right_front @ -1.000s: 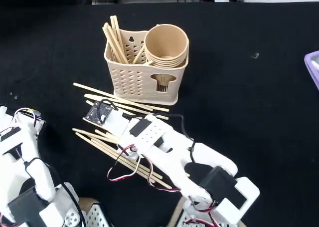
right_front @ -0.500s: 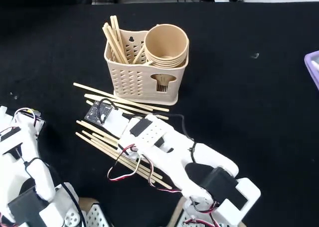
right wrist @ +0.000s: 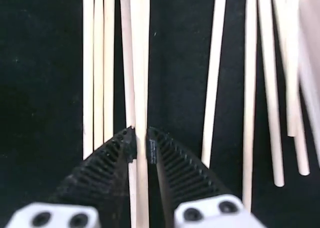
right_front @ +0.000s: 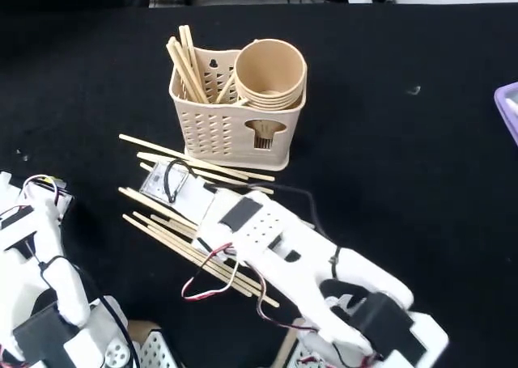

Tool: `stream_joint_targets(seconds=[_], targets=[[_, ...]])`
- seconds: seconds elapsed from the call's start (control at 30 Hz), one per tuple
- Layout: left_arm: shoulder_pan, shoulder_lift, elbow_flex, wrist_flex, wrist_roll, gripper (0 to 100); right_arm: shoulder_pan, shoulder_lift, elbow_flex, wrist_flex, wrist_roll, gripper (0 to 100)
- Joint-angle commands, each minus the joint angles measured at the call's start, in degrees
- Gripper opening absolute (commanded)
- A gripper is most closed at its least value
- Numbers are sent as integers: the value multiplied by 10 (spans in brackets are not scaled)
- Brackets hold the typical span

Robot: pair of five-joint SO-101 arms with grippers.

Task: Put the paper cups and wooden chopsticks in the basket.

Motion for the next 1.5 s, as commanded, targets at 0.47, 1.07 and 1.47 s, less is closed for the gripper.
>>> stream_joint_targets(seconds=[0.47,1.07,1.47], targets=[[3,-14,-18,-11,-7,220,5,-371,-59,51,-19,11],[3,-14,-15,-11,-7,220,168,-243,-67,-584,-218,11],[3,-14,-14,-11,-7,220,168,-36,-147,-554,-218,96]])
